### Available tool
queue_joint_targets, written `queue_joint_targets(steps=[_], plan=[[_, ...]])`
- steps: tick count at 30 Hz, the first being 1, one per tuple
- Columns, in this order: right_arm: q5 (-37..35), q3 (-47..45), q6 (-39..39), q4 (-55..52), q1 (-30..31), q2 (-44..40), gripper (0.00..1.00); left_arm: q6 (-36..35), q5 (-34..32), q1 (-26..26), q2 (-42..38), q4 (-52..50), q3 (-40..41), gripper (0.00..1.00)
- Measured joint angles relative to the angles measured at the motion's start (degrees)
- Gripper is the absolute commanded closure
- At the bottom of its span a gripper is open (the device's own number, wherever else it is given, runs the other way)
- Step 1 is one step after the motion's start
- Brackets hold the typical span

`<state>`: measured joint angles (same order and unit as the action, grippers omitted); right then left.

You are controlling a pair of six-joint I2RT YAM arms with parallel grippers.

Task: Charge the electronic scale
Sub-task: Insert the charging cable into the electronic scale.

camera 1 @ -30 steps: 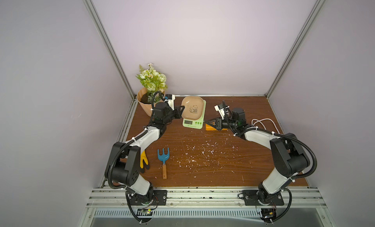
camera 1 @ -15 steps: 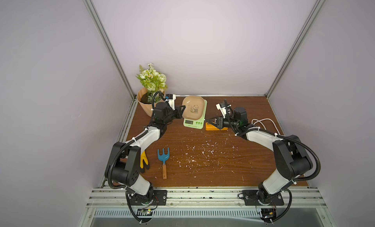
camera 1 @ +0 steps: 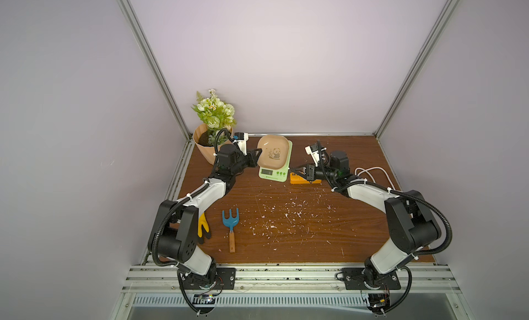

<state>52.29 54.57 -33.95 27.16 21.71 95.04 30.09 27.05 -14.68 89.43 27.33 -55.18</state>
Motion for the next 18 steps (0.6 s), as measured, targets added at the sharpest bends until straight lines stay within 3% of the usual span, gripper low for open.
queue_joint_targets(steps=[18], plan=[[-0.2, 0.0, 0.0, 0.0, 0.0, 0.0, 1.0, 0.4, -1.0, -0.2, 0.0, 1.7, 0.1, 1.0]])
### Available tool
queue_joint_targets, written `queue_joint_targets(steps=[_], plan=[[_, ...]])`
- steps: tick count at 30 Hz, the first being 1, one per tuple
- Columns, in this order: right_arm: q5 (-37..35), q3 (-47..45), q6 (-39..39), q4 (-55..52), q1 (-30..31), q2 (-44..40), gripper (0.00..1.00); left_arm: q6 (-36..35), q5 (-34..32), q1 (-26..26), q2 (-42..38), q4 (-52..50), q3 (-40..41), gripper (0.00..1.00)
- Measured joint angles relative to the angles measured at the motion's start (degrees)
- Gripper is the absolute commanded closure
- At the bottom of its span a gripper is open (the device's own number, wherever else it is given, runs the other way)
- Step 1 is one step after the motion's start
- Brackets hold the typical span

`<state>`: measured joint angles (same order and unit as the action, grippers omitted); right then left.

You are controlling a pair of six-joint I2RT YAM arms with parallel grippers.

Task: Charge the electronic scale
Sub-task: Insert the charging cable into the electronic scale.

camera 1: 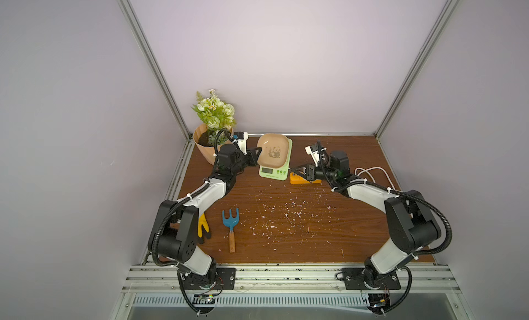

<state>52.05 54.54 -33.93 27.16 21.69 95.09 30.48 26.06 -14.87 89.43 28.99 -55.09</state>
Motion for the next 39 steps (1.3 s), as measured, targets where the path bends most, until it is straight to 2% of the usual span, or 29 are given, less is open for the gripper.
queue_joint_targets(steps=[25, 39], plan=[[-0.7, -0.8, -1.0, 1.2, -0.1, 0.0, 1.0, 0.4, 0.5, -0.2, 0.0, 0.8, 0.0, 1.0], [0.7, -0.3, 0.3, -1.3, 0.0, 1.1, 1.0, -2.6, 2.4, -0.3, 0.0, 0.4, 0.0, 1.0]])
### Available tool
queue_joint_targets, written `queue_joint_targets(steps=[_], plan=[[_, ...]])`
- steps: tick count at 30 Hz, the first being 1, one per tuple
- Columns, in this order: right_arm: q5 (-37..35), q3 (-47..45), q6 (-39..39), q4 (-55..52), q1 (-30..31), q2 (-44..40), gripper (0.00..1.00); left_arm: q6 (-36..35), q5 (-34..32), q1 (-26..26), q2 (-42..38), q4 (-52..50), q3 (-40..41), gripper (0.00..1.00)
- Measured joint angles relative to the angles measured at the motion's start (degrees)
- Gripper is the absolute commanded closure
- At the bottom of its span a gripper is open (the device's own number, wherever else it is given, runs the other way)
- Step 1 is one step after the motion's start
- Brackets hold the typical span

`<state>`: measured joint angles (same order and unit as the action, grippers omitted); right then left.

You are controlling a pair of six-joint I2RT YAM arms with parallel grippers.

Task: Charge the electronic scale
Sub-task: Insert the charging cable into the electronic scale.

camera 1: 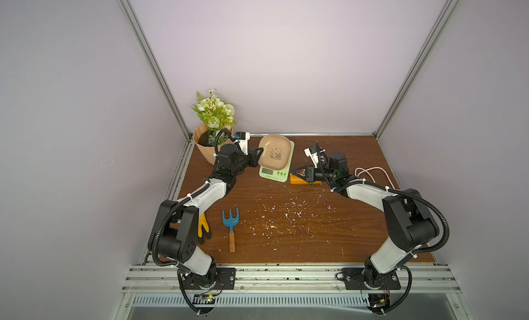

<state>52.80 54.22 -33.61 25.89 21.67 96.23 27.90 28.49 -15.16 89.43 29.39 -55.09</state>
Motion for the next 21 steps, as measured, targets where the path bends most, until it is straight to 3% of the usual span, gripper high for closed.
queue_joint_targets(steps=[9, 21], plan=[[0.1, 0.1, 1.1, -0.5, 0.0, 0.0, 0.98, -0.7, 0.2, -0.2, 0.0, 0.2, 0.0, 1.0], [-3.1, 0.1, 4.8, -4.7, 0.1, -0.5, 0.62, -2.1, -0.8, -1.3, 1.6, -3.2, -0.5, 1.0]])
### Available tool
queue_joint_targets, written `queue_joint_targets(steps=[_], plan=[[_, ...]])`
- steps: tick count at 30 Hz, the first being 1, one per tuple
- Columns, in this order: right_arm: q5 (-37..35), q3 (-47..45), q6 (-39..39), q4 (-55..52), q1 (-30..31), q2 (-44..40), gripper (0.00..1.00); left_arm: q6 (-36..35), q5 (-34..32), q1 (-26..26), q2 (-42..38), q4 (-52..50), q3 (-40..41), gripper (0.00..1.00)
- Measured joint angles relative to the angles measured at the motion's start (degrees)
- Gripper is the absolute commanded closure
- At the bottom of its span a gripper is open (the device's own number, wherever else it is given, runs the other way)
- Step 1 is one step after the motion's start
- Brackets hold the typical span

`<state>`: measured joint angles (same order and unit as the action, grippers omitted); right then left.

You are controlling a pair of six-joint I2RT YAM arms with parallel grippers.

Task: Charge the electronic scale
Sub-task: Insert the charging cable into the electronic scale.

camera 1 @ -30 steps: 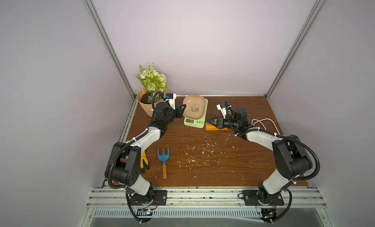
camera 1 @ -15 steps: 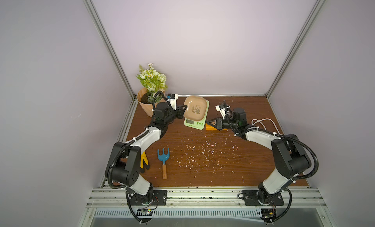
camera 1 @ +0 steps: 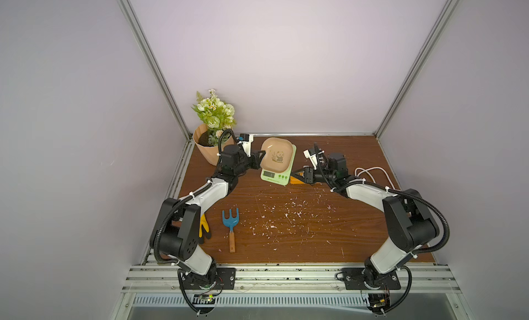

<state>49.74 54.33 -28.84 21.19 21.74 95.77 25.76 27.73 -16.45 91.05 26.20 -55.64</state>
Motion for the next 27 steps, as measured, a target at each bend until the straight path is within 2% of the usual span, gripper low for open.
queue_joint_targets(steps=[4, 7, 19, 27], plan=[[-2.1, 0.1, 2.1, -2.9, 0.0, -1.2, 0.5, -0.2, -0.4, -0.4, 1.1, -1.4, -0.5, 1.0], [-3.6, 0.5, 3.5, -4.4, 0.0, -1.9, 0.45, -0.3, -1.0, -0.5, 1.3, -2.3, -0.6, 1.0], [-8.5, 0.7, 6.4, -8.8, -0.2, -3.8, 0.42, 2.4, -7.7, -1.4, 3.5, -6.4, -2.7, 1.0], [-11.2, 2.0, 6.6, -10.8, -1.7, -6.4, 0.42, 5.2, -13.6, -2.4, 6.1, -12.9, -4.6, 1.0]])
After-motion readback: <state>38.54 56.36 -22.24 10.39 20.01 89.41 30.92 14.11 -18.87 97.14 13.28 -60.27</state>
